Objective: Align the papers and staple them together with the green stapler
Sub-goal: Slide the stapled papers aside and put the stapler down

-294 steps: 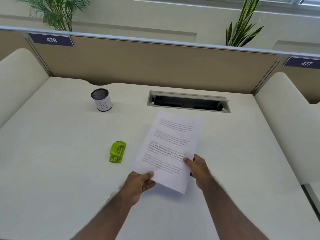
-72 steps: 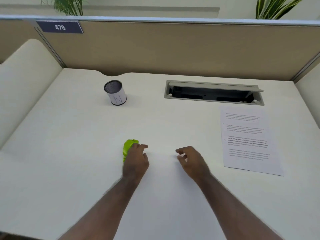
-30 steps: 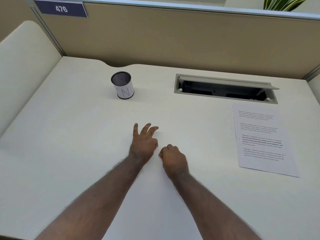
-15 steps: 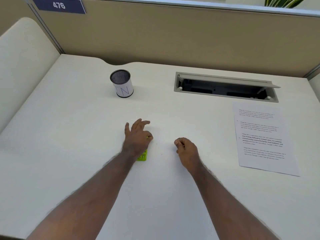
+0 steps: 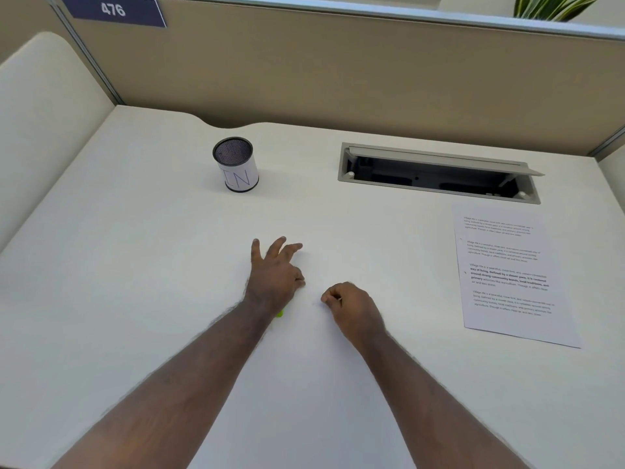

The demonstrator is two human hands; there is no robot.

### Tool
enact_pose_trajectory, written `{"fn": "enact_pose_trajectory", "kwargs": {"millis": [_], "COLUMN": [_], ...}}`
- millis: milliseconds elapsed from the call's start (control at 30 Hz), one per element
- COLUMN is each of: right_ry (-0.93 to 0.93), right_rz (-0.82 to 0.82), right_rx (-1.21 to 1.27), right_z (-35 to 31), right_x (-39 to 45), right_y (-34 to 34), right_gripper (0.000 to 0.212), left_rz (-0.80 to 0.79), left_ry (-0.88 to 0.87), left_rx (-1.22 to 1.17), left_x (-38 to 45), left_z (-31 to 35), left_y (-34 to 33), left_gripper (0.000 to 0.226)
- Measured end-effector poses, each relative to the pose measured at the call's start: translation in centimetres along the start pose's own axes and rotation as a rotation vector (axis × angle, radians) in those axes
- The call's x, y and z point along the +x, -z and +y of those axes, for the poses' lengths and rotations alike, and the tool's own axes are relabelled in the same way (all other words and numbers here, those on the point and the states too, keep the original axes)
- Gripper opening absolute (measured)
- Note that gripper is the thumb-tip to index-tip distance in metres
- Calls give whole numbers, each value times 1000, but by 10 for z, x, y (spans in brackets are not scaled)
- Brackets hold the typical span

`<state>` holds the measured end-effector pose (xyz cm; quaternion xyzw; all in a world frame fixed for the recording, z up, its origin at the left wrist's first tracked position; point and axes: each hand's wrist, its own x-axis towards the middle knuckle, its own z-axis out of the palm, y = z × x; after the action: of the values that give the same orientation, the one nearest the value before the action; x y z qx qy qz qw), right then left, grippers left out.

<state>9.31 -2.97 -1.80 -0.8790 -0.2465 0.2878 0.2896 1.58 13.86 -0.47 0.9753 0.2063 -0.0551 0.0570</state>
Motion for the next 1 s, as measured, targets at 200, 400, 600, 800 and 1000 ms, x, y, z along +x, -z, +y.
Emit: {"fn": "enact_pose_trajectory", "kwargs": {"millis": [200,400,600,800,1000], "right_ry": [65,125,77,56,46], "right_rz": [-58,-17,-37,-66,-50], "right_rx": [-223,-464,-609,-649,-619], "right_z": [-19,-31,-41,-48,-47], "right_x": [4,5,3,8,9], "right_y": [-6,-14,-19,-23,-29], "right_gripper": [21,19,18,22,23], "left_rz": [8,1,-3,15,43], "left_ry": [-109,-174,-187,-213,-172], "left_rx": [144,272,300,277,205], "left_x": [5,6,7,10,12], "left_z": [9,18,24,22,14], "left_y": [5,9,11,3,-1], "left_gripper": [21,19,15,17,21]}}
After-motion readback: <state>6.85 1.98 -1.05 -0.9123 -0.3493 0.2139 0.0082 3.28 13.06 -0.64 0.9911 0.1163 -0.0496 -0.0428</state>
